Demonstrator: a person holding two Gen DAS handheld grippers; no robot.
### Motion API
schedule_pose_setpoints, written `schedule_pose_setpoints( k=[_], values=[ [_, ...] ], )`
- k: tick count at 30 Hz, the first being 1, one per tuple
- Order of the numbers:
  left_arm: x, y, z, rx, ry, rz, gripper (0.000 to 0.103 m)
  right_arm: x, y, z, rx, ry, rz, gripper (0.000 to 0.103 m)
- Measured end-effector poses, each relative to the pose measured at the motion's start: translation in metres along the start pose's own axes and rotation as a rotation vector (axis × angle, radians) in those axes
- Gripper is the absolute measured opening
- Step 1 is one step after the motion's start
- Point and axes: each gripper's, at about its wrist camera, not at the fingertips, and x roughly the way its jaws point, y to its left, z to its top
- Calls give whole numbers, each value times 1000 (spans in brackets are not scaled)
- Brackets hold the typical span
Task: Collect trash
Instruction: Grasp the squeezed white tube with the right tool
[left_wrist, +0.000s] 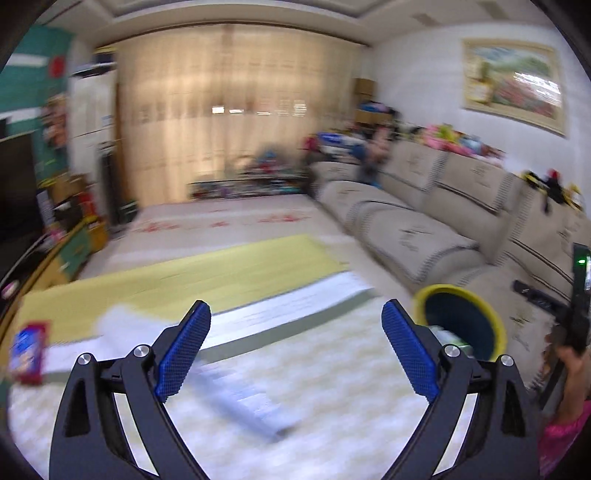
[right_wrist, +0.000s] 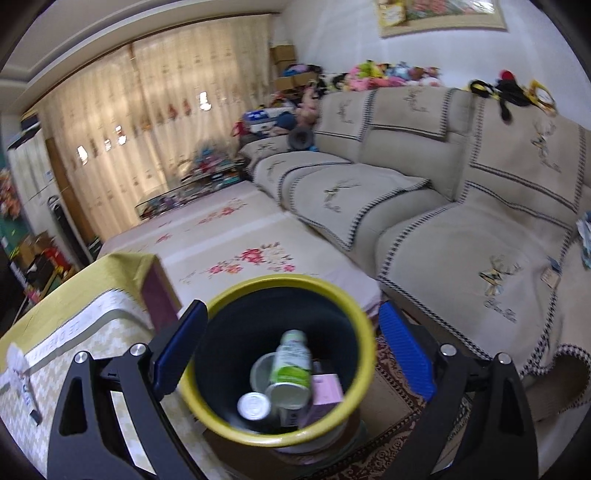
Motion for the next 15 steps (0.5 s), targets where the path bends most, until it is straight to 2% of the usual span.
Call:
schedule_pose_setpoints(
  k=[4, 8, 12, 15],
  values=[
    [-24, 79, -26, -76, -15, 127, 93, 1, 34, 0, -50, 12, 37, 89],
    [-30, 143, -51, -156, -5, 191, 93, -2, 71, -2, -103, 23, 83, 89],
    [-34, 172, -63, -184, 20, 207, 93, -4, 104, -4, -170, 30, 111, 91],
    [-38, 186, -67, -222, 21, 209, 93, -3, 132, -6, -213, 49, 173, 91]
  ],
)
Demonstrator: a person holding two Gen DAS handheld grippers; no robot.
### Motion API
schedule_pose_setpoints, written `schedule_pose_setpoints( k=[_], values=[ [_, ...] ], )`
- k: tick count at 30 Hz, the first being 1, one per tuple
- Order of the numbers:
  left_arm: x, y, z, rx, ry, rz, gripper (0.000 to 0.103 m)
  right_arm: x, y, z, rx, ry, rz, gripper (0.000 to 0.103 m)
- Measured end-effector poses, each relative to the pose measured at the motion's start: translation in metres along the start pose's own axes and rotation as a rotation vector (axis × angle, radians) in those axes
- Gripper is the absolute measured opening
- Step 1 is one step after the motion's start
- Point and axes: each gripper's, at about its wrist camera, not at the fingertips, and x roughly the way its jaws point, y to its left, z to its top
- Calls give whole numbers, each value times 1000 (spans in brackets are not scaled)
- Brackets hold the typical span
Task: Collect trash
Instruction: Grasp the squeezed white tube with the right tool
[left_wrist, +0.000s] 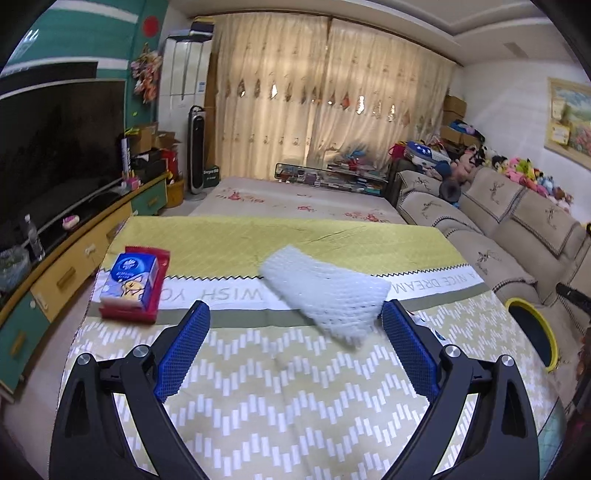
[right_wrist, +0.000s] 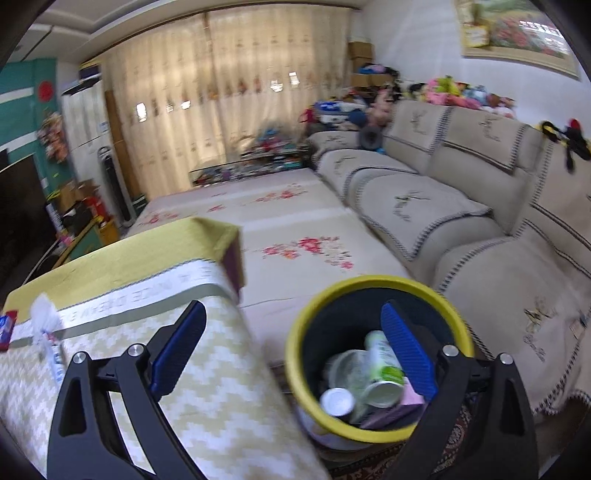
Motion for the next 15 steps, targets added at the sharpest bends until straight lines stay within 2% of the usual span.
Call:
schedule_pose_setpoints(
  k=[3, 8, 13, 15],
  values=[
    [-5, 14, -2, -31, -4, 9, 93, 6, 33, 4, -71, 21, 75, 91],
    [-13, 21, -1, -47, -31, 45, 93, 11, 104, 1, -217, 76, 254, 91],
    [-15, 28, 0, -61, -41, 68, 93, 21, 175, -12, -344, 192, 452, 91],
    [-14, 24, 2, -63, -41, 69, 93, 23, 198, -19, -387, 225, 489, 91]
  ],
)
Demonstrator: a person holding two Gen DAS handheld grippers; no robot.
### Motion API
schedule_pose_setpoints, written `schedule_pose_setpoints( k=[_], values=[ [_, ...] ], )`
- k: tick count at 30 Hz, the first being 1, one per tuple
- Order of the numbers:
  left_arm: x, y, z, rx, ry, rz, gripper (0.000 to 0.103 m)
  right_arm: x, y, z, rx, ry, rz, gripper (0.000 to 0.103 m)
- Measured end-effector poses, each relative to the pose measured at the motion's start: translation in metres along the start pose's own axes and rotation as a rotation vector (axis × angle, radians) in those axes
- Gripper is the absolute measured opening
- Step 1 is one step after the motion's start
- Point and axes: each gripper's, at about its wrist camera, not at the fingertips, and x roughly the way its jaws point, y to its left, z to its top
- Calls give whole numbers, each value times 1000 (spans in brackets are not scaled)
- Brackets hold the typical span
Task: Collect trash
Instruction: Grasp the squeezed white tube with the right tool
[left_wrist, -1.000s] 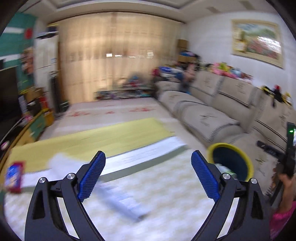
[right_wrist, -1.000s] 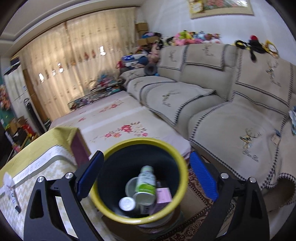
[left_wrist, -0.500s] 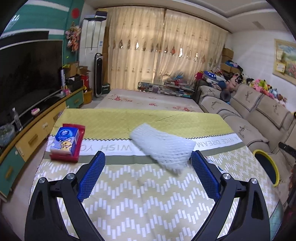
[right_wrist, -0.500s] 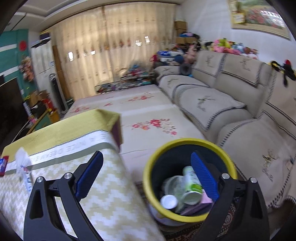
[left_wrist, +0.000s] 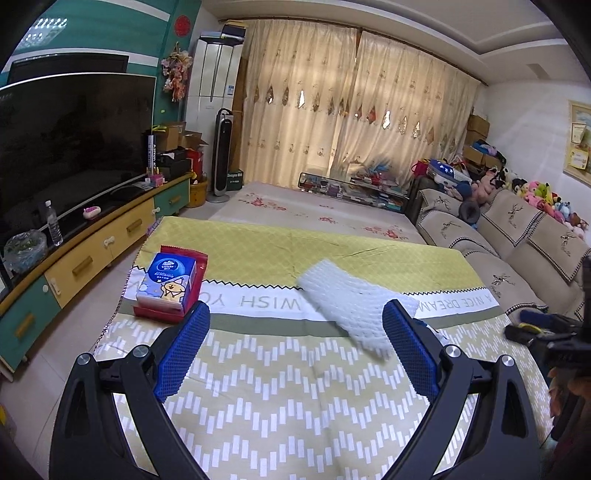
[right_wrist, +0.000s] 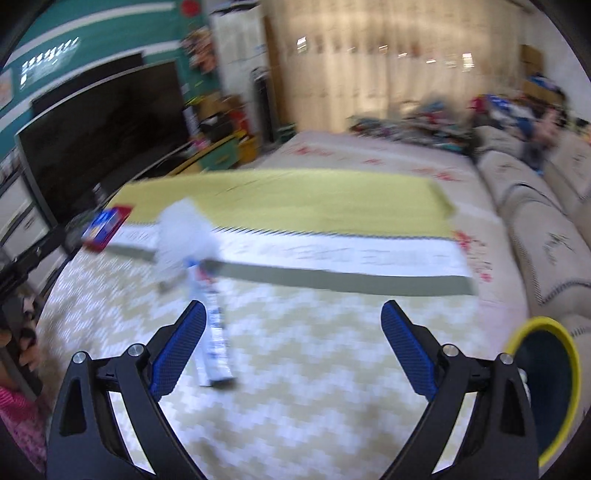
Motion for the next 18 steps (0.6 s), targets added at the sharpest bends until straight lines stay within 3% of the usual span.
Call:
schedule_pose_setpoints(
  k=[6, 14, 18],
  values=[
    [-1, -10, -2, 11, 6, -7, 94, 38, 38, -1, -89, 99, 68, 89],
    [5, -19, -5, 36, 27, -13, 94, 64, 53, -12, -135, 173, 103, 65],
    [9, -25, -8, 54, 37, -10, 94, 69, 58, -14, -153, 174, 91, 58]
  ],
)
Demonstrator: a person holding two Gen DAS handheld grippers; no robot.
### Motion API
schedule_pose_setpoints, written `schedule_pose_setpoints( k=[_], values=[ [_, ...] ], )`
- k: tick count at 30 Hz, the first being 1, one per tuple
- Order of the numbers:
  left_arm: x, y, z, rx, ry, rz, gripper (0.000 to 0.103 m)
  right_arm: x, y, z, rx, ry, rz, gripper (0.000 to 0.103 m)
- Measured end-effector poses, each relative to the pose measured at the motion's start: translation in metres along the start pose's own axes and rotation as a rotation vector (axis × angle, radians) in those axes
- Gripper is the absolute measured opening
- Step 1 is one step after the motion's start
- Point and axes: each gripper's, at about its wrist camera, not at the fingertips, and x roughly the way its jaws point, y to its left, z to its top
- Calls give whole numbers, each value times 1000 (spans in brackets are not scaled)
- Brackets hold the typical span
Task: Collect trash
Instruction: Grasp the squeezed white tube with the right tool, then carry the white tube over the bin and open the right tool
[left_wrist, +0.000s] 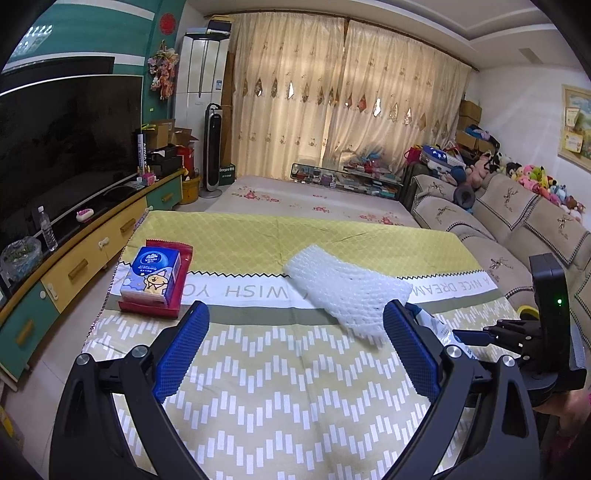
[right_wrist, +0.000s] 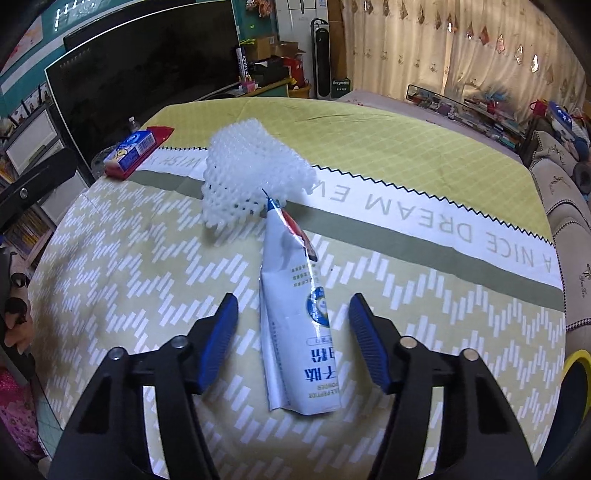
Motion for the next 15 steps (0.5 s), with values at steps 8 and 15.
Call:
schedule_pose_setpoints(
  k=[8, 15],
  values=[
    [-1, -4, -2, 14, -1, 7, 94, -2, -6, 0, 21, -14, 15, 25],
    [-1, -8, -3, 25, 5, 11, 94, -15, -20, -3, 63, -46, 30, 24]
  ],
)
